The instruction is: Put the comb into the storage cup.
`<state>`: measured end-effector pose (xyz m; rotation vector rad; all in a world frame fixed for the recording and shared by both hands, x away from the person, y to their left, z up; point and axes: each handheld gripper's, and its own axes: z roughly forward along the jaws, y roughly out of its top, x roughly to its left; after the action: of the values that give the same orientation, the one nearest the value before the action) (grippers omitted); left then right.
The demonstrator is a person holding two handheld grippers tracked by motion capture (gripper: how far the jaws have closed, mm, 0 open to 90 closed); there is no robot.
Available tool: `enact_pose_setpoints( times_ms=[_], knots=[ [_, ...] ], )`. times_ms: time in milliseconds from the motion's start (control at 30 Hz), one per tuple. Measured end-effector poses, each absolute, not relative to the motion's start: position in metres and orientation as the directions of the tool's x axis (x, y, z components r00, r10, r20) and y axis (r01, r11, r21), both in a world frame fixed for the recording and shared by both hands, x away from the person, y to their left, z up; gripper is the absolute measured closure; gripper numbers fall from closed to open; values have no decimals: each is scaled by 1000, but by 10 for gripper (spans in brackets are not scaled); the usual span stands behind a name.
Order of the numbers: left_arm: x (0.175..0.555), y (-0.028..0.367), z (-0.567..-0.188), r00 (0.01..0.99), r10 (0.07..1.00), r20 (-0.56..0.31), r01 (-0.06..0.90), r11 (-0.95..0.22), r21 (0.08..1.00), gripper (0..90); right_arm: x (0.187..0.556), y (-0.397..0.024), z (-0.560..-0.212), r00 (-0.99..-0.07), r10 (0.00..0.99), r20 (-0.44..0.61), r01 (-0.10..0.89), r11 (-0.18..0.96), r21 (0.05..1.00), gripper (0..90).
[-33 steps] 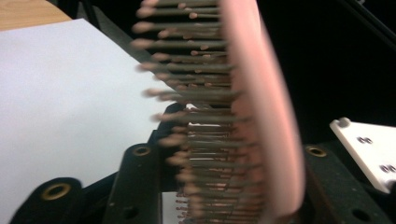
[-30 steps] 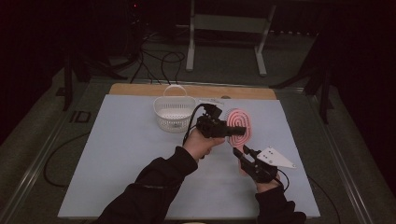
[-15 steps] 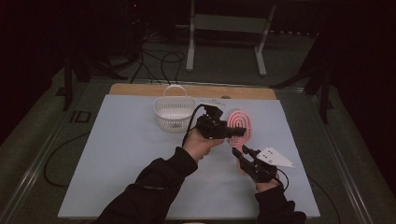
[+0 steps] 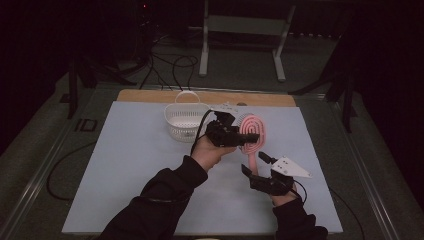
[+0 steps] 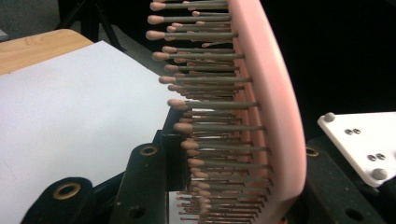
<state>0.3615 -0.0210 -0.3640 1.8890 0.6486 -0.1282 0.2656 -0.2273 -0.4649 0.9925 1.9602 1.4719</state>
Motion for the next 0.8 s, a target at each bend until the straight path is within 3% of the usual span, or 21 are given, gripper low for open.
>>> enact_pose_setpoints(
  times_ms=[133, 800],
  knots=[
    [359, -20, -361, 860, 370, -352, 464, -278, 841, 645, 266, -227, -466, -630, 775, 61, 272, 147, 951, 102],
    [357, -1, -347, 864, 414, -286, 424, -291, 858, 645, 268, -228, -473, -697, 714, 67, 293, 198, 935, 90]
  ],
)
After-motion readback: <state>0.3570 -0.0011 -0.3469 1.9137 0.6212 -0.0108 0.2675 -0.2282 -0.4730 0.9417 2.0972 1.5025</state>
